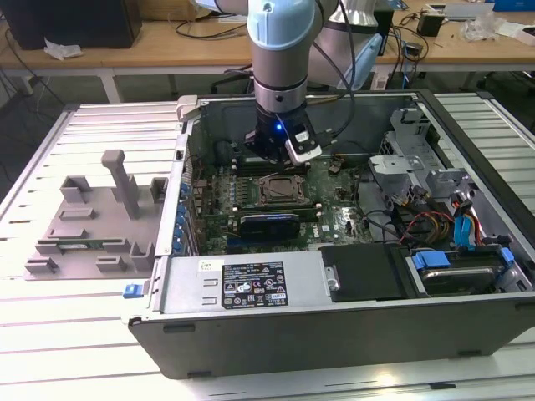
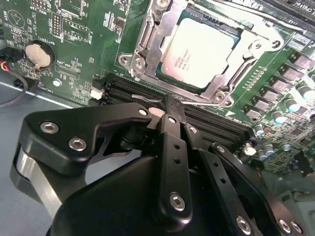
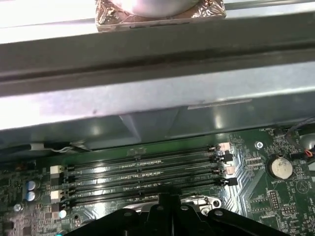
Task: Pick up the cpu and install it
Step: 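Install the first cpu locking lever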
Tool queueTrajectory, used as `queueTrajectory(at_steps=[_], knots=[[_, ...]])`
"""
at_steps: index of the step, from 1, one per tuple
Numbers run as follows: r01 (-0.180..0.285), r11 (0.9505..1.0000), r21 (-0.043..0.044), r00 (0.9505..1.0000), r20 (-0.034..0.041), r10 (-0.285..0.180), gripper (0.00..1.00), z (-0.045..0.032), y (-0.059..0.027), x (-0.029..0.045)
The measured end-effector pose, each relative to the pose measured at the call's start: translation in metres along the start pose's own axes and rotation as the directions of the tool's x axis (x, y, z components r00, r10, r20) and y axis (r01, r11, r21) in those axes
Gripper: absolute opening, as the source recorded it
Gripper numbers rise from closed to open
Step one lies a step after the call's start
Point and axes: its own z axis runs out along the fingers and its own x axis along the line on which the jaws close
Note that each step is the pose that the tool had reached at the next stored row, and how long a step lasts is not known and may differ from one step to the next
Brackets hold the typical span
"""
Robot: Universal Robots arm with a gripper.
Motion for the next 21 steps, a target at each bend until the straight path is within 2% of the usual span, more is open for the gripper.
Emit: queueTrajectory(at_steps=[2,4,6,7,8,10,13,15,21], knots=[[-0.006,1.0,0.0029,1.0,0.0047,0.006,0.11,0.0006,0.0007,0.0001],[-0.014,0.9999,0.0029,0.9998,0.0128,0.014,0.11,0.001,0.0006,0.0002],[-0.015,0.9999,0.0003,0.9995,0.0292,0.015,0.11,0.0016,0.0006,0.0002],[-0.013,0.9999,-0.0012,0.9992,0.0379,0.013,0.11,0.0018,0.0005,0.0002],[-0.009,0.9999,-0.0047,0.9982,0.0595,0.009,0.11,0.002,0.0005,0.0002],[-0.004,1.0,-0.0083,0.9966,0.0828,0.005,0.11,0.0022,0.0004,0.0002],[-0.01,0.9999,-0.0082,0.9963,0.0852,0.011,0.11,0.0023,0.0004,0.0004],[-0.033,0.9994,-0.0078,0.9954,0.0904,0.033,0.11,0.0026,0.0003,0.0005],[-0.066,0.9978,-0.0073,0.993,0.0979,0.066,0.11,0.0037,0.0011,0.0054]])
